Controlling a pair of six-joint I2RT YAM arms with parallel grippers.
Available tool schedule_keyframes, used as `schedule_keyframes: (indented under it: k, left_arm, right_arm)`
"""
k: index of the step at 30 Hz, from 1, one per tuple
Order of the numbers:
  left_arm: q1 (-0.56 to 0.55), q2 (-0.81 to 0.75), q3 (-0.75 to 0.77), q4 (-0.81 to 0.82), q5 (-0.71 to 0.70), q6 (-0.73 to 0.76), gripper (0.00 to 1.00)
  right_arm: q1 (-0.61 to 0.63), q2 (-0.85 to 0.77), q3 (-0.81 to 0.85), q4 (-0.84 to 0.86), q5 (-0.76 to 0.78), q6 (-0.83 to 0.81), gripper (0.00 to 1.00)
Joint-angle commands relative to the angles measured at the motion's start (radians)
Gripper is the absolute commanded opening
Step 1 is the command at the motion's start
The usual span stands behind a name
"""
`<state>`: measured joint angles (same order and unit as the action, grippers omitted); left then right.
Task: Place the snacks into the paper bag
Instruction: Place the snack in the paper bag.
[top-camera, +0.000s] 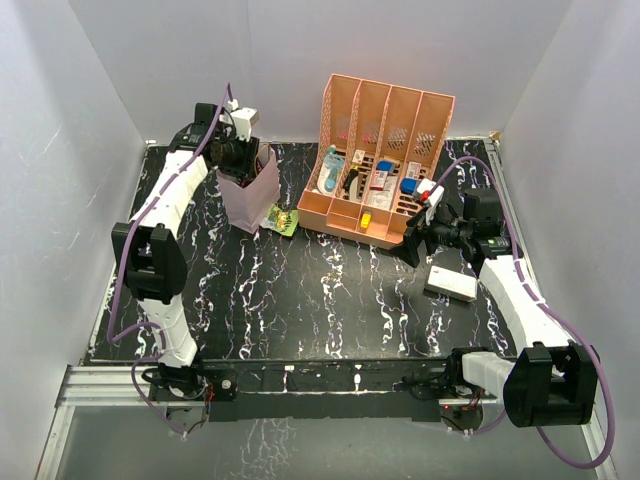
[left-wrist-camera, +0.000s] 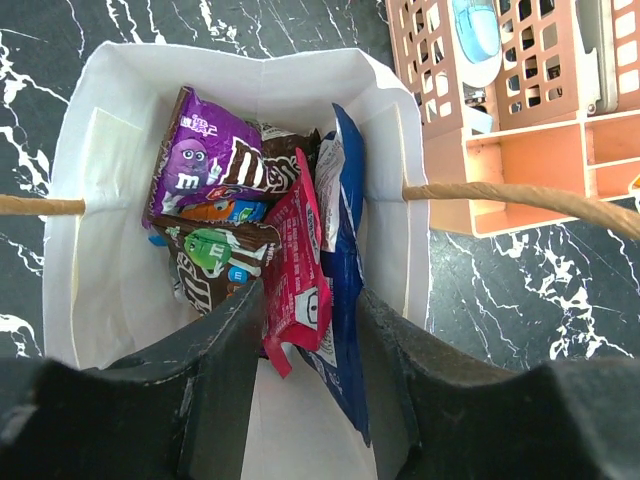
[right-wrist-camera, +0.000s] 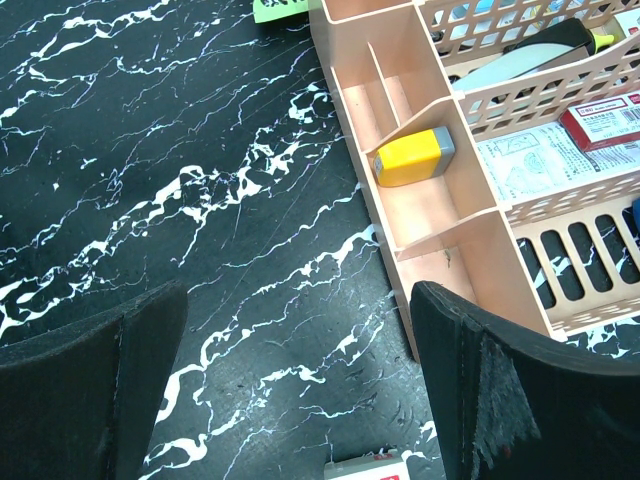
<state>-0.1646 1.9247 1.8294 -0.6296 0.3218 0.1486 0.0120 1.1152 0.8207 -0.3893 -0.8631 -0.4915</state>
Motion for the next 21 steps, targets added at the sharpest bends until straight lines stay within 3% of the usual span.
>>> schedule_keyframes:
  k: [1,10,21]
  left_arm:
    - [0.007,-0.051,0.056,-0.015,-0.014,0.021,0.42]
    - [0.007,-0.127,0.054,0.018,-0.115,0.086,0.55]
    - [0.007,-0.355,-0.151,0.093,-0.207,0.111,0.71]
  right_arm:
    - [-0.003,-0.003,0.032,0.029,-0.014,-0.004,0.98]
    - [-0.003,-0.002,0.031,0.030,-0.013,-0.004,0.98]
    - [-0.003,0.003,0.030,0.057,0.003,0.033,0.98]
